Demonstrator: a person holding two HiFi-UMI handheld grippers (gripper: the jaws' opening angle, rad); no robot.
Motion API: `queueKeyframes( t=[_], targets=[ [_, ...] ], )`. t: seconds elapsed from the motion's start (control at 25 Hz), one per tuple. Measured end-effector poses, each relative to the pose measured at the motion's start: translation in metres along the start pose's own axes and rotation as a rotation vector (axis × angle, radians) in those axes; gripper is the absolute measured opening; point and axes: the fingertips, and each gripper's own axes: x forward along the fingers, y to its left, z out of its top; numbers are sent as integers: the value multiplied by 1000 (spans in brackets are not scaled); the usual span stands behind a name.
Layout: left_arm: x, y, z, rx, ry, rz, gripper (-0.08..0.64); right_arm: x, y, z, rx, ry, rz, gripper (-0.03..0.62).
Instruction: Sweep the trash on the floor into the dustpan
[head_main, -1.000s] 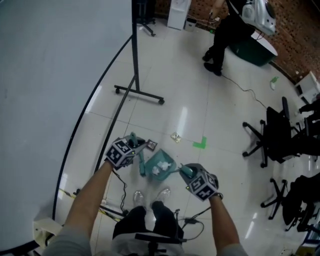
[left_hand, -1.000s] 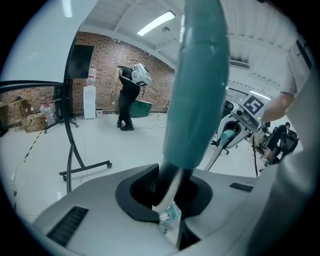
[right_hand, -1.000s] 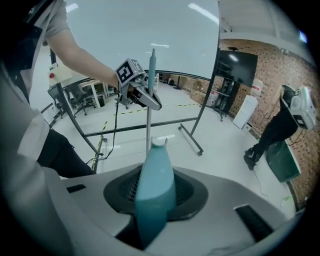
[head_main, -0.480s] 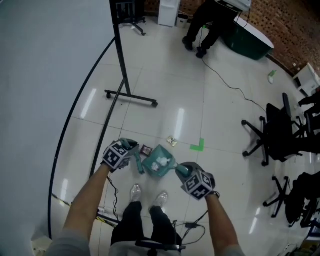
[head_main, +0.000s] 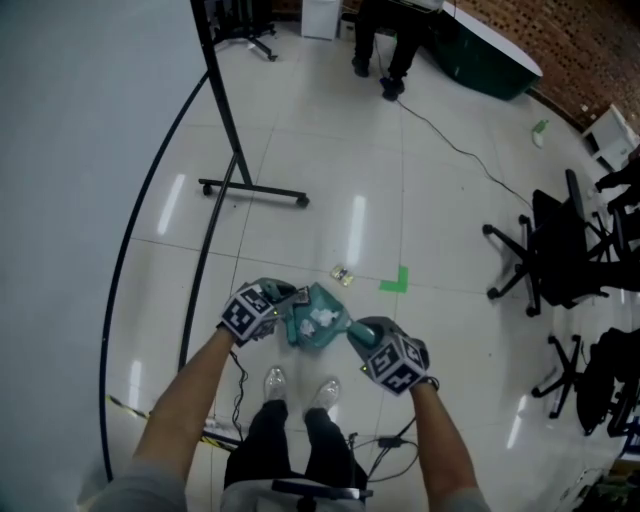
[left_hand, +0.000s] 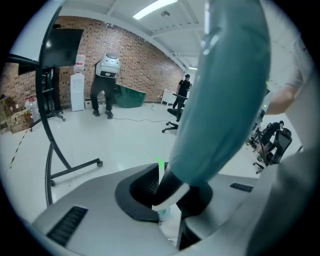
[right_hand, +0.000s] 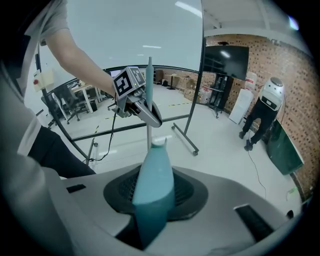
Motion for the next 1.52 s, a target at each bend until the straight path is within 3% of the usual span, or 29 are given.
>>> queueKeyframes(
  t=[0.48,0.64,1.0,1.28,1.52],
  targets=[
    [23,-66,43,71,-20,-173,35,-33,-17,-29,3,-47,-18,104],
    [29,-74,69,88,-20,-182,32,-51,-28,-51,34,-45,-43,104],
    [43,-41,127,162,-25,-155,28,-95,-67,-83,148,-29,-134,104],
    [89,2,135,205,14,-184,31,-83,-100,-88,185,48,-209,104],
    [123,19,146,207,5,-214,31,-71,-126,-87,199,34,-227,104]
  ],
)
